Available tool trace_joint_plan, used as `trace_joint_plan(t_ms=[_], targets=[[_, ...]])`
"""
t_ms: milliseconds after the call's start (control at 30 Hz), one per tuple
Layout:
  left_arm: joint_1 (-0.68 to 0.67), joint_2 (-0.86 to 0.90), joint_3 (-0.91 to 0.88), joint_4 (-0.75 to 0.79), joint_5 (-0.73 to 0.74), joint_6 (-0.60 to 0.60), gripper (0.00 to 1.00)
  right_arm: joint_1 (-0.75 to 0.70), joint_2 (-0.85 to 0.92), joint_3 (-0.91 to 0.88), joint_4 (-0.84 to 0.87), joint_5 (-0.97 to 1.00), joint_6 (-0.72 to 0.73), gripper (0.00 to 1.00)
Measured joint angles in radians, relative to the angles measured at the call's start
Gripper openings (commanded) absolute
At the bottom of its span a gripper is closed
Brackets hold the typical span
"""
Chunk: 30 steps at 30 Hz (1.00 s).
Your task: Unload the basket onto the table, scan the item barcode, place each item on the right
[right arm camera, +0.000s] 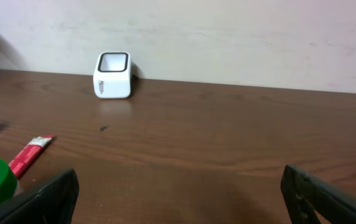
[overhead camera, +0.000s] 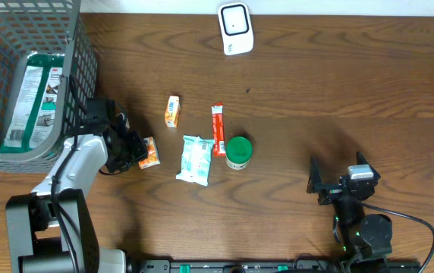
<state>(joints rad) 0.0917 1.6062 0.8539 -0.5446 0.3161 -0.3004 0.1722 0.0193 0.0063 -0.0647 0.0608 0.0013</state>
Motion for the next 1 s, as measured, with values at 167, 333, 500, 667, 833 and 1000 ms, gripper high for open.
trace_joint_plan(t_ms=[167,333,500,667,833,1000], targets=[[0.000,0.000,-0.008,0.029,0.001,0.006,0.31,0.000,0.000,0.000,0.000,0.000,0.000,0.99],[0.001,0.001,-0.008,0.055,0.043,0.017,0.31,0.000,0.000,0.000,0.000,0.000,0.000,0.99],[0.003,0.001,-0.008,0.064,0.105,0.034,0.31,0.000,0.000,0.000,0.000,0.000,0.000,0.99],[0.003,0.001,-0.008,0.076,0.103,0.043,0.31,0.000,0.000,0.000,0.000,0.000,0.000,0.99],[0.003,0.001,-0.013,0.081,0.028,0.045,0.31,0.000,0.000,0.000,0.000,0.000,0.000,0.99],[0.004,0.001,-0.066,0.153,-0.001,0.047,0.31,0.000,0.000,0.000,0.000,0.000,0.000,0.99]])
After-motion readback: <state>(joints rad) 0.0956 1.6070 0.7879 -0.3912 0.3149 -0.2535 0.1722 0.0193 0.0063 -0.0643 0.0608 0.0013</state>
